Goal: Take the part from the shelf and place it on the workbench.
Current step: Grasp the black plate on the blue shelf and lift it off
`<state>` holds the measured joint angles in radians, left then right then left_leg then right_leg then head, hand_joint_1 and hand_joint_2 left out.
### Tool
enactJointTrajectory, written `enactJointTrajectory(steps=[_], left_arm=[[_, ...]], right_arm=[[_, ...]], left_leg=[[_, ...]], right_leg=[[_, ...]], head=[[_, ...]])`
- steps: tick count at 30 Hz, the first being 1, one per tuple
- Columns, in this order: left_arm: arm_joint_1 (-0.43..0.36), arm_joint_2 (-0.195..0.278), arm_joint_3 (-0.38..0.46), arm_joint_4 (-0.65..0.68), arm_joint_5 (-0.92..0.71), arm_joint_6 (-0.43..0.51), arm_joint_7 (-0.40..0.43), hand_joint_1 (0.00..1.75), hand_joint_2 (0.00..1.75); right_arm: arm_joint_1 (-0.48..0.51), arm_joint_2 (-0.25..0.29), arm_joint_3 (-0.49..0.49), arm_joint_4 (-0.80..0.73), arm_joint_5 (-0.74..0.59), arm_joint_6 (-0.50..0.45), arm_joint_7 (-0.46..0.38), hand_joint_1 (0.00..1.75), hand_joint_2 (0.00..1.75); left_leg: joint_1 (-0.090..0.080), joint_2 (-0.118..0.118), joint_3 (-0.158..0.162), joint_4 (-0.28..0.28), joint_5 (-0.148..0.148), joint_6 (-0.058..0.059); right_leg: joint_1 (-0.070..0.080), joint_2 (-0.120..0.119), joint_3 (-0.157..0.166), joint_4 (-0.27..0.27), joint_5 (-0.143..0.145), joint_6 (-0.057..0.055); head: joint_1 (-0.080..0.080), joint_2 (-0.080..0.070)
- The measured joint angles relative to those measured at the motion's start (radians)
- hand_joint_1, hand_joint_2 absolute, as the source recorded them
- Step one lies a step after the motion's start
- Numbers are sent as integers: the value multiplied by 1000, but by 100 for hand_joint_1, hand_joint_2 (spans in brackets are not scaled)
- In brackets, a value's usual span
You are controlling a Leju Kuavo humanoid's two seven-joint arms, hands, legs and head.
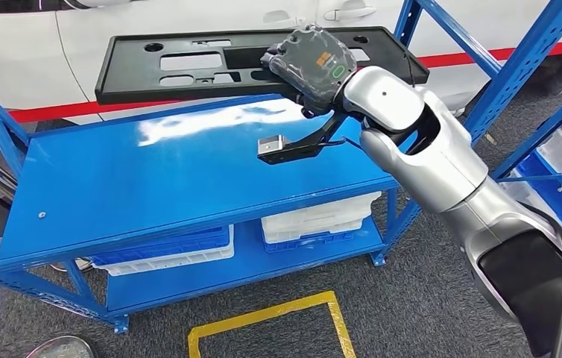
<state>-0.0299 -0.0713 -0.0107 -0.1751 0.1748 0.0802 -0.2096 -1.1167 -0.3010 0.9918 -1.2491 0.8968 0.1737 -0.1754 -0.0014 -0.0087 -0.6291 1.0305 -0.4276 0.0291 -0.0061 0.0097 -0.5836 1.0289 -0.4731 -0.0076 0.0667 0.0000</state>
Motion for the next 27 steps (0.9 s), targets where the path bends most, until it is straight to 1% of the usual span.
enactJointTrajectory(steps=[1,2,3,4,5,6,7,8,9,10,11,12,13,14,15,16,17,18,19,20,21,22,23,24,25,26,27], left_arm=[[0,2,0,0,-4,6,0,0,175],[0,3,0,0,-7,10,1,0,175],[0,3,0,0,-9,13,1,0,175],[-1,3,0,0,-11,14,1,0,175],[-2,2,0,0,-13,14,1,0,175],[-3,2,0,0,-15,14,1,0,175],[-4,2,0,0,-16,13,2,0,175],[-4,3,0,0,-17,13,2,0,175],[-4,3,0,0,-18,12,3,0,175],[-4,3,0,0,-18,12,3,0,175],[-4,3,0,0,-18,11,4,0,175],[-4,3,0,0,-19,11,4,0,175],[-4,4,0,0,-19,11,4,0,175],[-5,4,0,0,-20,11,5,0,175],[-5,4,0,0,-22,11,5,0,175],[-4,4,0,0,-23,10,5,0,175],[-3,4,0,0,-24,10,5,0,175],[-1,3,0,0,-26,10,5,0,175],[0,3,0,0,-27,10,6,0,175],[-1,3,0,0,-27,10,6,0,175],[-2,3,0,0,-27,10,6,0,175],[-3,3,0,0,-28,10,6,0,175],[-4,4,0,0,-28,10,7,0,175],[-4,4,0,0,-28,10,8,0,175],[-4,4,0,0,-28,10,9,0,175],[-5,4,0,0,-28,11,10,0,175],[-6,5,0,0,-29,11,12,0,175]], right_arm=[[2,-3,0,-5,2,-1,3,175,175],[4,-7,0,-9,5,-2,6,175,175],[5,-12,0,-12,8,-2,7,175,175],[7,-18,0,-14,9,-3,8,175,175],[9,-24,0,-16,10,-4,8,175,175],[11,-29,0,-17,10,-5,7,175,175],[16,-33,0,-18,10,-6,7,175,175],[23,-38,0,-18,10,-6,6,175,175],[28,-43,0,-18,9,-5,6,175,175],[32,-48,0,-17,8,-4,5,175,175],[34,-51,0,-17,6,-3,5,175,175],[34,-54,0,-18,5,-2,4,175,175],[33,-56,0,-18,4,-2,4,175,175],[34,-57,0,-19,2,-1,3,175,175],[35,-58,0,-20,0,-1,2,175,175],[37,-58,0,-20,-2,0,1,175,175],[38,-59,0,-20,-4,0,2,175,175],[38,-59,0,-20,-5,0,2,175,175],[38,-60,0,-20,-6,0,2,175,175],[38,-60,0,-20,-6,0,2,175,175],[39,-60,0,-20,-7,0,2,175,175],[40,-60,0,-20,-8,0,2,175,175],[41,-60,0,-20,-8,0,2,175,175],[42,-60,0,-20,-9,0,1,175,175],[43,-61,0,-20,-9,0,1,175,175],[43,-61,0,-21,-10,1,1,175,175],[42,-62,0,-23,-12,1,1,175,175]], left_leg=[[-1,0,3,-5,3,5],[2,3,10,-16,9,9],[5,5,18,-32,18,14],[9,8,26,-47,27,18],[12,11,31,-57,32,20],[13,11,32,-61,34,22],[14,12,31,-59,34,22],[15,12,29,-56,33,21],[18,12,26,-51,31,18],[23,11,22,-43,28,14],[28,11,17,-31,23,6],[31,10,8,-17,17,-3],[32,9,0,-4,13,-12],[32,7,-7,7,11,-21],[31,5,-12,13,12,-28],[31,3,-16,15,16,-33],[33,3,-21,18,13,-39],[35,4,-28,29,-1,-43],[36,6,-40,58,-31,-45],[36,7,-57,108,-73,-46],[35,8,-76,173,-117,-47],[33,8,-92,237,-153,-46],[31,8,-99,281,-171,-43],[28,8,-88,290,-169,-37],[23,7,-57,258,-151,-28],[16,7,-10,194,-127,-14],[9,7,39,119,-113,2]], right_leg=[[0,1,2,-3,2,4],[1,1,5,-3,0,7],[1,1,5,3,-9,12],[2,0,-4,28,-29,16],[0,0,-22,72,-59,19],[-3,-1,-49,132,-91,24],[-8,-1,-78,193,-115,29],[-14,-2,-97,233,-122,35],[-22,-4,-102,241,-110,43],[-29,-6,-87,210,-80,52],[-38,-8,-60,151,-45,62],[-39,-8,-33,96,-21,69],[-39,-5,-16,58,-6,69],[-38,-2,-10,41,-5,64],[-33,2,-14,44,-8,55],[-34,3,-21,46,-6,44],[-34,2,-26,45,-3,33],[-34,1,-33,45,3,23],[-34,0,-40,43,10,13],[-33,-1,-48,43,17,4],[-30,-1,-56,43,24,-1],[-26,-1,-65,43,30,-5],[-21,-1,-73,43,37,-7],[-16,-1,-81,43,43,-9],[-10,-1,-88,43,50,-10],[-6,-1,-94,43,56,-11],[-2,-2,-98,42,62,-11]], head=[[0,0],[0,0],[0,0],[1,0],[1,0],[2,0],[2,0],[2,0],[2,0],[2,0],[2,0],[2,0],[2,0],[2,0],[2,0],[2,0],[2,0],[2,0],[2,0],[2,0],[2,0],[2,0],[2,0],[2,0],[2,0],[2,0],[2,0]])
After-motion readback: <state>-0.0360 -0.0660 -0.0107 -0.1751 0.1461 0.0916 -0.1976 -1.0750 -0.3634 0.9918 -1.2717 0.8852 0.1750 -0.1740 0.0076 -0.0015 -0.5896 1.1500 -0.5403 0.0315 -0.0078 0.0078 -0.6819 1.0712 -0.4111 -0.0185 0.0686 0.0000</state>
